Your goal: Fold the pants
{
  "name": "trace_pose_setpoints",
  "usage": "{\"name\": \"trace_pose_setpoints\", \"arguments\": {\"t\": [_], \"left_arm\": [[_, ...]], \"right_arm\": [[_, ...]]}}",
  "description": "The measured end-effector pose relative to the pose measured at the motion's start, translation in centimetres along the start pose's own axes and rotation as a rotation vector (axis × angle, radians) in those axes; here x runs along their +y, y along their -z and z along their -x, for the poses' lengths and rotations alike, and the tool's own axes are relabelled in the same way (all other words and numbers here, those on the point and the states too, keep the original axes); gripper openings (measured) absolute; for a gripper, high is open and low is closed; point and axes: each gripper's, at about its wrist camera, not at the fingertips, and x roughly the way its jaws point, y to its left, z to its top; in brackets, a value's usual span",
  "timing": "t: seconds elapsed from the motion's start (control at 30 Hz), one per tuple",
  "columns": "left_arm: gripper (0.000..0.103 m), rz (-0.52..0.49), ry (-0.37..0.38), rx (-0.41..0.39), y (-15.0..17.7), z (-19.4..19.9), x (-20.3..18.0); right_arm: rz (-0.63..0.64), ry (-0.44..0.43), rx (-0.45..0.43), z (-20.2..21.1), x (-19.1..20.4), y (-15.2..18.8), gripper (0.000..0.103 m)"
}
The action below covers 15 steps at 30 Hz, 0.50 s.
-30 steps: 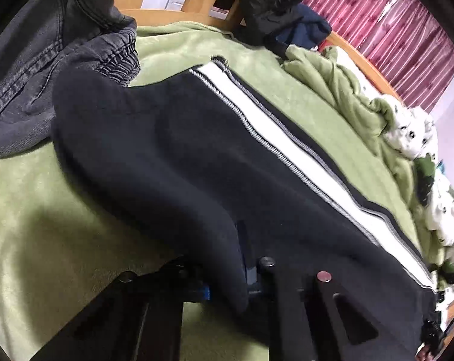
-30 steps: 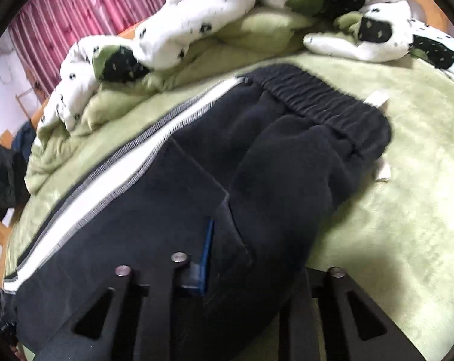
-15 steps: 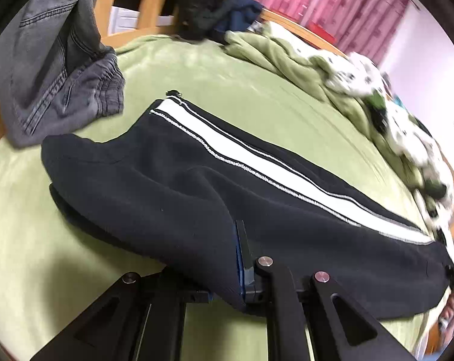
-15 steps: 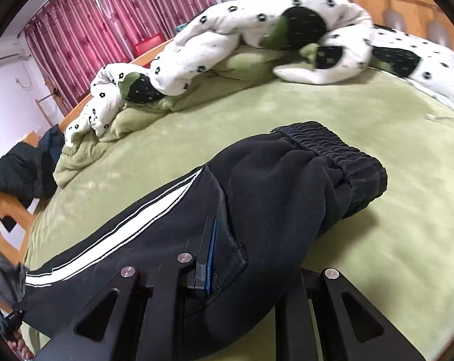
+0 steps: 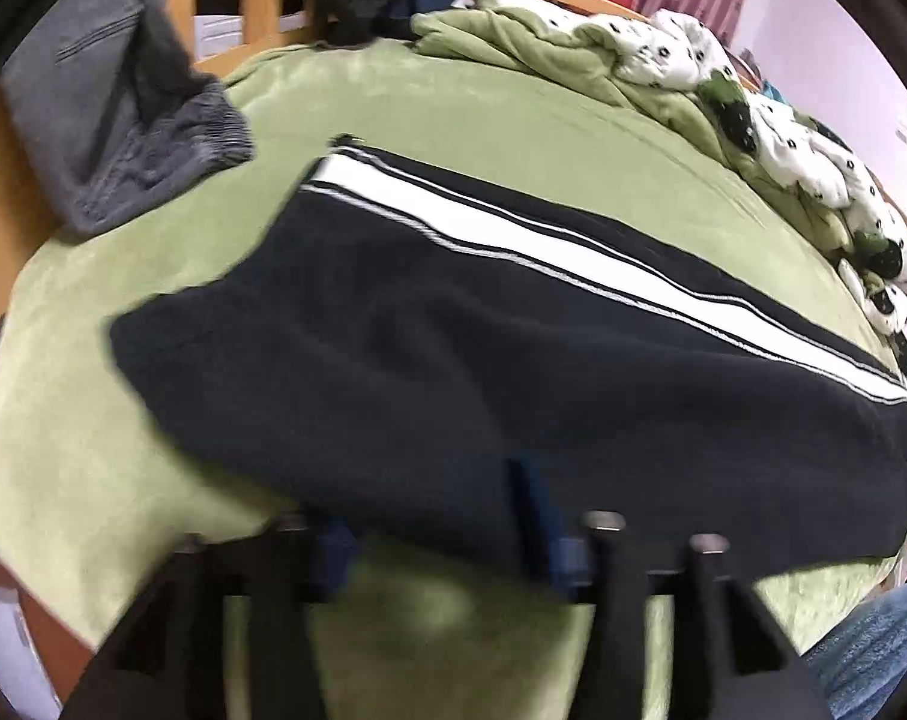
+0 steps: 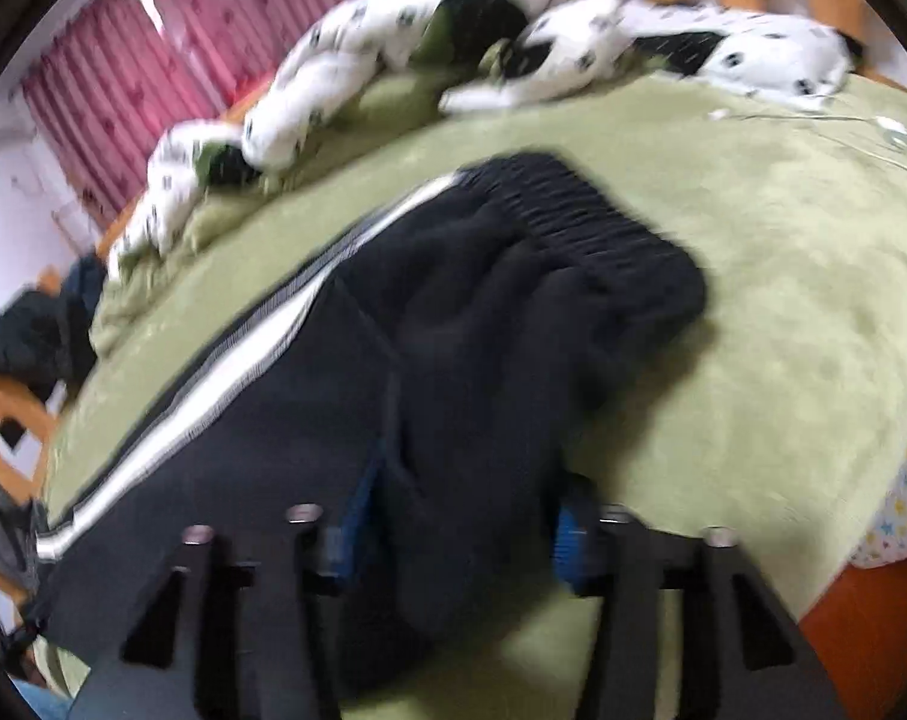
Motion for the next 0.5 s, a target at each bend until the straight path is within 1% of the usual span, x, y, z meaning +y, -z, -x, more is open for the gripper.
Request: {"name": "trace_pose_setpoints", "arguments": {"t": [0.03, 0.1, 0.17, 0.27, 0.3, 0.33, 0.37, 0.4, 0.43, 0.47, 0.5], "left_arm": [[0.057, 0.0, 0.001, -0.007, 0.3, 0.4, 0.2], [0.057, -0.001, -0.013, -0.014, 1.1, 1.5, 0.6], [0.058, 0.007, -0.031, -0.026, 1.4, 2.0, 0.9], [0.058, 0.044, -0.053, -0.06, 1.5, 3.4, 1.1], [0.058, 0.05, -0.051, -0.069, 1.5, 3.8, 1.0], [0.058, 0.054, -0.048, -0.088, 1.3, 4.6, 0.8], [0.058, 0.053, -0.046, -0.107, 1.3, 5.2, 0.7], [0.059, 0.049, -0.045, -0.124, 1.1, 5.8, 0.5], [0.06, 0.034, -0.044, -0.143, 0.8, 6.5, 0.2], [0.062, 0.022, -0.045, -0.156, 0.6, 6.8, 0.0], [0.065, 0.01, -0.049, -0.166, 0.4, 7.1, -0.2]], "right_arm": [[-0.015, -0.009, -0.015, 0.3, -0.4, 0.0, 0.059], [-0.049, -0.008, -0.023, 0.0, -1.3, -0.7, 0.069], [-0.093, -0.018, -0.018, -1.0, -2.1, -1.6, 0.075], [-0.207, -0.053, -0.01, -3.4, -3.2, -3.5, 0.079], [-0.243, -0.055, -0.006, -4.1, -3.6, -4.0, 0.078], [-0.281, -0.046, 0.0, -4.9, -4.0, -4.8, 0.069], [-0.286, -0.028, -0.005, -4.9, -4.0, -5.2, 0.061], [-0.266, -0.008, -0.018, -4.6, -3.8, -6.0, 0.05], [-0.228, -0.011, -0.054, -3.7, -3.5, -7.1, 0.048], [-0.204, -0.046, -0.109, -2.4, -3.3, -8.1, 0.042], [-0.204, -0.09, -0.149, -1.4, -3.3, -8.7, 0.042]]}}
